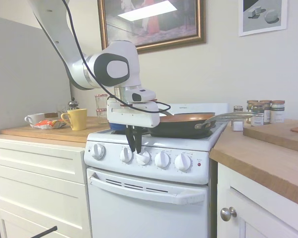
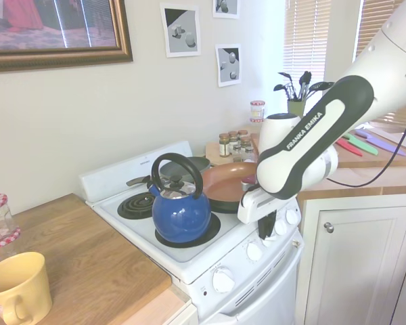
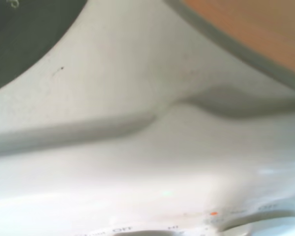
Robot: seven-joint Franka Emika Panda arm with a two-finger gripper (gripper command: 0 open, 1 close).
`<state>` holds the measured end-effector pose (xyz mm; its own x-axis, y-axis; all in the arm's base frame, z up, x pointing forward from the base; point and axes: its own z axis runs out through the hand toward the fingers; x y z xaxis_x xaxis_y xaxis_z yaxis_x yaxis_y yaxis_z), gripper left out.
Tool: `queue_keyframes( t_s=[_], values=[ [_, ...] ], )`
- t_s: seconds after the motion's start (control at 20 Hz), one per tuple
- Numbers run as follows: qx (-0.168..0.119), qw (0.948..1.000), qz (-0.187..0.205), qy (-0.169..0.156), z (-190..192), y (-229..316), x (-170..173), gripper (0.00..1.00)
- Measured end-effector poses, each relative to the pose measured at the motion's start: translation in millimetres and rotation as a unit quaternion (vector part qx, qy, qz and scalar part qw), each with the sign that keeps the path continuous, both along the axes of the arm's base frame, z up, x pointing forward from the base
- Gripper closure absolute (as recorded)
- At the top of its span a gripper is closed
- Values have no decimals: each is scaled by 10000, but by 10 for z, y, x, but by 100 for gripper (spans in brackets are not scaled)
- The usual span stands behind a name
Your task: Turn on the stove on the top left
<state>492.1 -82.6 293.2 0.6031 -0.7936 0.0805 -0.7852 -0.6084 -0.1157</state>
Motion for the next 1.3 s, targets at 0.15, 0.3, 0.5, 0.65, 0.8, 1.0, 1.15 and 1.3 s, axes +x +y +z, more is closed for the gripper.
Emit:
queue_keyframes(
  t_s=[0.15, 0.3, 0.5, 0.65, 0.8, 1.0, 1.15, 1.3],
  values=[
    [75, 10000, -31, 53, -64, -45, -13, 100],
    [90, 9999, -55, 94, -111, -72, -16, 100],
    [58, 9999, -77, 124, -152, -126, -25, 100],
    [-37, 9998, -40, 172, -196, -135, -28, 100],
    [-230, 9995, -13, 215, -216, -92, -19, 100],
    [-522, 9983, -18, 240, -217, -4, -4, 100],
    [-602, 9979, -17, 242, -218, 24, -1, 100],
    [-561, 9982, -15, 229, -201, 24, 0, 100]
  ],
)
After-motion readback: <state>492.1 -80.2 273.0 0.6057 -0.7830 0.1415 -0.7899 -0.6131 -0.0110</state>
